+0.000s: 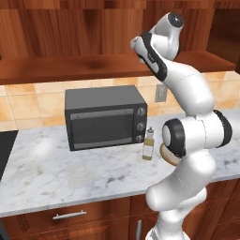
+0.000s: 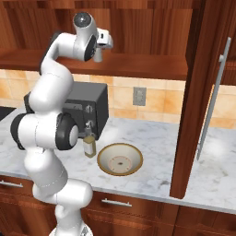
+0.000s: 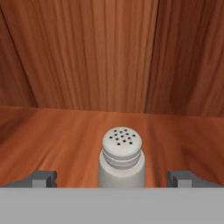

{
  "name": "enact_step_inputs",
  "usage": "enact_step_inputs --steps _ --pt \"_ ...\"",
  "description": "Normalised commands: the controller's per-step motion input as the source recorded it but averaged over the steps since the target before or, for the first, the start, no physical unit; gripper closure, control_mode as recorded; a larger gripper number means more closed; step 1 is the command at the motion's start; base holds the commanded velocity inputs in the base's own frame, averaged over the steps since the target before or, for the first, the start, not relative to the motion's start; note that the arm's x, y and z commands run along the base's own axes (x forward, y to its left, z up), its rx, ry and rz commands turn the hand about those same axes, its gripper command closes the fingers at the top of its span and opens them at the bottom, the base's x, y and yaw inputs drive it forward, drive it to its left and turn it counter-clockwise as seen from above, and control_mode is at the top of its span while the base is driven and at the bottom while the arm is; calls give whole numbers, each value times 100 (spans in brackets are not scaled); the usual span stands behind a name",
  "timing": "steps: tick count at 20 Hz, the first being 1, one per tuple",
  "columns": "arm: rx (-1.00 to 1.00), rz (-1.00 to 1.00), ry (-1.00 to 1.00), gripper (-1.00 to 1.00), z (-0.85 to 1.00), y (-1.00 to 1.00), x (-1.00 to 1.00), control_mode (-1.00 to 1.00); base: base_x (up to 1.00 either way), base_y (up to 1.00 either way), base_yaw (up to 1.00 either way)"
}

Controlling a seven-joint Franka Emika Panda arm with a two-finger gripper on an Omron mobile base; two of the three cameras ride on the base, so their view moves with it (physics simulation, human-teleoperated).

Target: Retrieve the bottle and the shaker from the cabinet and place them next to the mixing bowl on the counter. Then add garlic from the fridge to the mixing bowl.

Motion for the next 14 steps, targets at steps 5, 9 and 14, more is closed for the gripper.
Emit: enact_step_inputs --steps 5,9,14 --pt "0 0 0 -100 0 0 21 -100 0 0 0" --pt "0 0 0 -100 -3 0 8 -100 0 0 0" --pt "0 0 0 -100 -11 0 9 -100 0 0 0"
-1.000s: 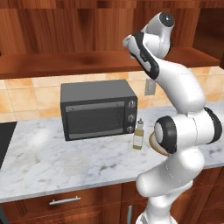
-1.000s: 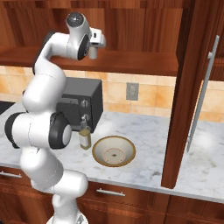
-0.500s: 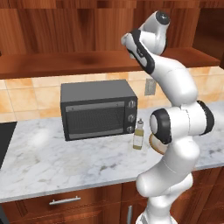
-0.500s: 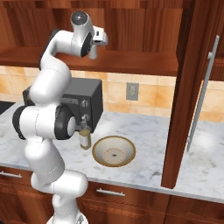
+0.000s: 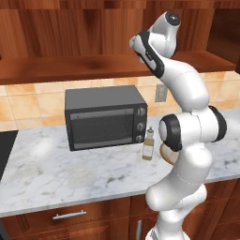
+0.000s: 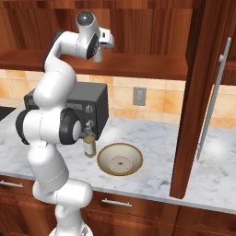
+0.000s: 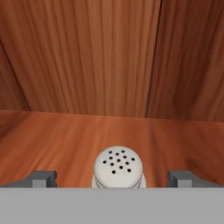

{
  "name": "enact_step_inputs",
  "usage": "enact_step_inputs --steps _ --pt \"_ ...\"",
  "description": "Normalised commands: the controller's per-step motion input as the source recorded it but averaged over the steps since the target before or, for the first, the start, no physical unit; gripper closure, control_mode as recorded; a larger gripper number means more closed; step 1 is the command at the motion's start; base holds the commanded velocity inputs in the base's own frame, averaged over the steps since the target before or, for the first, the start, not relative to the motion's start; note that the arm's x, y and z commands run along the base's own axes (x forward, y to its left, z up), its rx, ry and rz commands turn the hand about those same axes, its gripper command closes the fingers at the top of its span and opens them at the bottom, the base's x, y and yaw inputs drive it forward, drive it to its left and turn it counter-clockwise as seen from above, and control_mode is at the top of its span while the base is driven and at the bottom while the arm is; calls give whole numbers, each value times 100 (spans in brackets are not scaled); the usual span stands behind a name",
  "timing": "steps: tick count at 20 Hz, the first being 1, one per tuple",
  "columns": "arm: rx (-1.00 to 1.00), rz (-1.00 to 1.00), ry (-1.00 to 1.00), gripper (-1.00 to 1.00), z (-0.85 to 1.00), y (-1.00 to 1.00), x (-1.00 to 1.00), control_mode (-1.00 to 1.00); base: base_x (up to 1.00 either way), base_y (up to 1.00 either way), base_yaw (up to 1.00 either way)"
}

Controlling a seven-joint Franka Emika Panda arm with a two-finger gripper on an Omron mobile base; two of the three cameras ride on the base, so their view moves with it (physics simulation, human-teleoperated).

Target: Retrieve the bottle and the shaker from the cabinet and place them next to the mixing bowl on the counter. Then add garlic from the fridge to the mixing bowl.

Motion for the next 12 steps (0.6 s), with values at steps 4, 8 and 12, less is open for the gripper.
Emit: enact_step_inputs --steps 4,8,12 --pt "0 0 0 -100 -18 0 18 -100 0 0 0" --pt "0 0 0 -100 -12 0 20 -100 0 0 0" --pt "0 0 0 100 0 0 15 -100 0 0 0"
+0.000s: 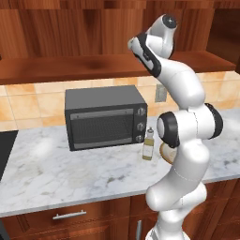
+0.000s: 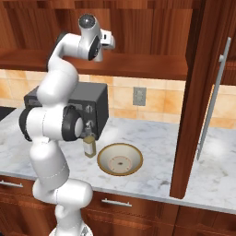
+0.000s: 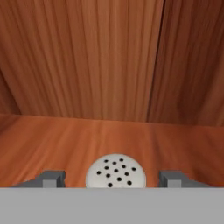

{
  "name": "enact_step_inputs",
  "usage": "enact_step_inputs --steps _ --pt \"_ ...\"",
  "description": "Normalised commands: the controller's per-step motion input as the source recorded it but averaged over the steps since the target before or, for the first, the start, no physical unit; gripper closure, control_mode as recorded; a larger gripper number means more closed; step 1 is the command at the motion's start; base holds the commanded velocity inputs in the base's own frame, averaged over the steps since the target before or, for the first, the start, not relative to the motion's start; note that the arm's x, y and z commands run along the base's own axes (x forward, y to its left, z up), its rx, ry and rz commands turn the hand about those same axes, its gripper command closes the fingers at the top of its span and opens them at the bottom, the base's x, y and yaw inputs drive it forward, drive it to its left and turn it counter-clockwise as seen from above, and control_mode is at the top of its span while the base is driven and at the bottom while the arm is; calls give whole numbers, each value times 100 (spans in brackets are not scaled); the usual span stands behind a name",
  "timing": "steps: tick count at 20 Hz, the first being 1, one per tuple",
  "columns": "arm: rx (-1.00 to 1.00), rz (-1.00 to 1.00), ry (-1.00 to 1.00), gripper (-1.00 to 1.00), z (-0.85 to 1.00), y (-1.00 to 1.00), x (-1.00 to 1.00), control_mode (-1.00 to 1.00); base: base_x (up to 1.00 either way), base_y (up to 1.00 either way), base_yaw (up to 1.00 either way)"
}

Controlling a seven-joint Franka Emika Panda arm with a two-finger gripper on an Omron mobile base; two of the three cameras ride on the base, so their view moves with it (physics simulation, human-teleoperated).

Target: Retrieve the bottle and the shaker from the cabinet and place them next to the mixing bowl on the counter. Then add garlic from the fridge to the mixing bowl.

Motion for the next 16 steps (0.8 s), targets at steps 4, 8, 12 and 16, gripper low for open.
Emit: enact_step_inputs --steps 4,8,12,16 --pt "0 0 0 100 0 0 7 -100 0 0 0" --pt "0 0 -3 100 0 0 0 -100 0 0 0" --pt "0 -3 -25 100 0 -2 -77 -100 0 0 0" --pt "0 -10 -23 100 0 -10 -100 -100 0 0 0"
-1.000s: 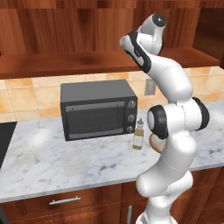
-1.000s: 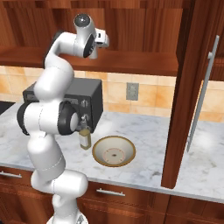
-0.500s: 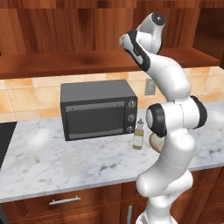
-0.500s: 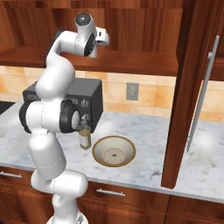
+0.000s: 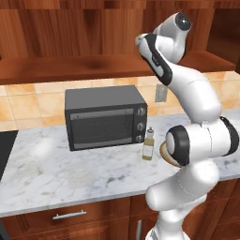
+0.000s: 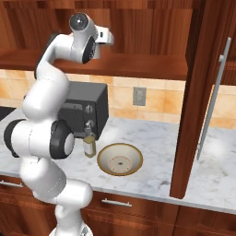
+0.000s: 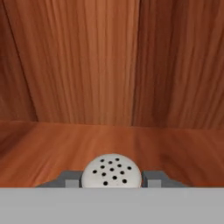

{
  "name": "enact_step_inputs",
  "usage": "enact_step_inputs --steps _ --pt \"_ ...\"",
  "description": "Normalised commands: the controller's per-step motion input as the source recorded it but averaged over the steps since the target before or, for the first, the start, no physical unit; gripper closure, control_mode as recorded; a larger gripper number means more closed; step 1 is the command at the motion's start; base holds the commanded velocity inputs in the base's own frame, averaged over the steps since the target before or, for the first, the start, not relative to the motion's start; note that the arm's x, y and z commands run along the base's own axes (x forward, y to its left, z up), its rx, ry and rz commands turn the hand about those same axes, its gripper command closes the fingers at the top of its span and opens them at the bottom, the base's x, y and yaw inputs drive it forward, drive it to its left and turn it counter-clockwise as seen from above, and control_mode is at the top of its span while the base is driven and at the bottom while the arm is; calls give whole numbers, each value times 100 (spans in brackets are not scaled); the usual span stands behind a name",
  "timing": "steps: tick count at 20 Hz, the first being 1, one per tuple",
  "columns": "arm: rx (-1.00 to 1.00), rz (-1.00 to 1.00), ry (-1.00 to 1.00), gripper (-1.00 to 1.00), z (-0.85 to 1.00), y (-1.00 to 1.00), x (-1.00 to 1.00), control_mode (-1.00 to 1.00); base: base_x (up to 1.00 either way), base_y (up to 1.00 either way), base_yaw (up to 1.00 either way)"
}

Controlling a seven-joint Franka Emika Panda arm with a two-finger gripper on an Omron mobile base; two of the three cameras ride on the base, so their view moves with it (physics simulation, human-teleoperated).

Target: Retrieve the bottle and the shaker from the cabinet and place them next to the mixing bowl on the counter. Then add garlic from the fridge to the mixing bowl.

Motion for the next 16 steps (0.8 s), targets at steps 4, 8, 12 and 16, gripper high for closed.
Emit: enact_step_inputs --steps 4,8,12,16 --pt "0 -11 -16 100 0 -9 -100 -100 0 0 0" --pt "0 -11 -6 100 -2 -21 -100 -100 0 0 0" --pt "0 -10 0 100 -11 -47 -100 -100 0 0 0" --pt "0 -7 0 100 -16 -63 -96 -100 0 0 0"
